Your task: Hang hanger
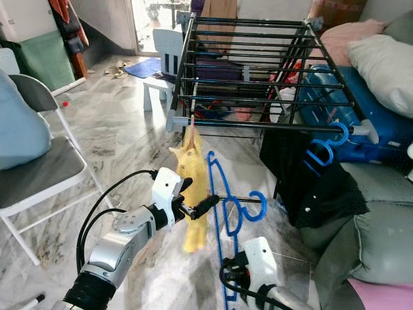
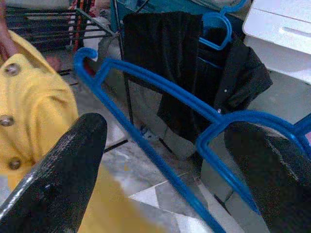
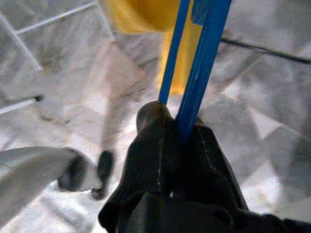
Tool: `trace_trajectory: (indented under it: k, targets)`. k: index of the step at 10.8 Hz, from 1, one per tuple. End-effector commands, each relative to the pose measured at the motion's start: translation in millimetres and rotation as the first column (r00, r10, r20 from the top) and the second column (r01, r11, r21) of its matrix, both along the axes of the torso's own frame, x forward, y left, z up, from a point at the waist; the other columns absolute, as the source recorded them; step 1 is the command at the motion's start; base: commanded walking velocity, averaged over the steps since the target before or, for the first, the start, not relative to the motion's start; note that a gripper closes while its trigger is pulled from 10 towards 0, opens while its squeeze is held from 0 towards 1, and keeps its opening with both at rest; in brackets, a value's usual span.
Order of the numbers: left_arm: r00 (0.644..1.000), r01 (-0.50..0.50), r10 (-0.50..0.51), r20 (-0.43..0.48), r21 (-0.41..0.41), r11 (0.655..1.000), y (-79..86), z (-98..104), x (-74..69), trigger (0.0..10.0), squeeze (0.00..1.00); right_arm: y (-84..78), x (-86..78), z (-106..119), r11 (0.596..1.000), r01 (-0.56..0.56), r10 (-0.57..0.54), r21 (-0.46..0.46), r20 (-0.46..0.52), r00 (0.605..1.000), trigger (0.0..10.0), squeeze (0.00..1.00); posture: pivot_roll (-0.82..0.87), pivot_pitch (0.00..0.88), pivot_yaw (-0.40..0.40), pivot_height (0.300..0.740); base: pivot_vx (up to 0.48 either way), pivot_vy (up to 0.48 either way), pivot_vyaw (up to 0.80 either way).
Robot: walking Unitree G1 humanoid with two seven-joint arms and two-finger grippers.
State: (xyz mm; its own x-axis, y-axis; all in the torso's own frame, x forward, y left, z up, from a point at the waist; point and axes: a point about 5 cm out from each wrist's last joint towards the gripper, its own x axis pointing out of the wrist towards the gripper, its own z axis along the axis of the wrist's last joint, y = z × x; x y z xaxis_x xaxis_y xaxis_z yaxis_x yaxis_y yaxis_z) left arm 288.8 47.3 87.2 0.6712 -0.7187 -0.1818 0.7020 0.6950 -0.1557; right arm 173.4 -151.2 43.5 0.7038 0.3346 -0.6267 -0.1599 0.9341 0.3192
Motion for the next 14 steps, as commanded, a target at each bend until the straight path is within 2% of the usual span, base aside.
trace_trajectory:
  k: [1,2,5,6,13,14]
  targets:
    - [1.000,0.015,-0.015,0.005,-0.004,1.000,-0.4,2.8,1.5,10.0,0.00,-22.9,6.0,-0.3,0.985,0.128,-0.125,-0.115,0.037,0.991,10.0,0.00,-0.05,0.000,-0.034,0.740,0.000,0.000,0.00]
    - [1.000,0.026,-0.026,0.008,-0.014,1.000,-0.1,3.8,1.3,10.0,0.00,-34.4,8.7,0.7,0.960,0.224,-0.217,-0.166,0.057,0.974,10.0,0.00,-0.06,0.000,-0.032,0.740,0.000,0.000,0.00]
    - [0.999,0.036,-0.036,0.004,-0.017,0.999,0.8,4.4,3.2,10.0,0.00,-40.3,9.5,1.4,0.930,0.314,-0.305,-0.193,0.073,0.950,10.0,0.00,-0.06,0.000,-0.029,0.740,0.085,0.000,0.00]
    - [0.999,0.037,-0.037,0.004,-0.017,0.999,0.9,4.5,3.2,10.0,0.00,-40.8,9.1,0.1,0.927,0.321,-0.314,-0.196,0.065,0.947,10.0,0.00,-0.06,0.000,-0.029,0.740,0.262,0.000,0.00]
    - [0.999,0.049,-0.049,0.003,-0.013,0.999,0.0,4.2,4.2,10.0,0.00,-37.1,10.5,-2.5,0.931,0.315,-0.310,-0.185,0.058,0.949,10.0,0.00,-0.06,0.000,-0.023,0.740,0.272,0.395,-0.77]
    - [0.999,0.048,-0.048,0.007,0.001,0.999,-0.2,4.2,4.2,10.0,0.00,-35.6,10.8,-2.8,0.934,0.308,-0.303,-0.180,0.055,0.951,10.0,0.00,-0.06,0.000,-0.022,0.740,0.000,0.000,0.00]
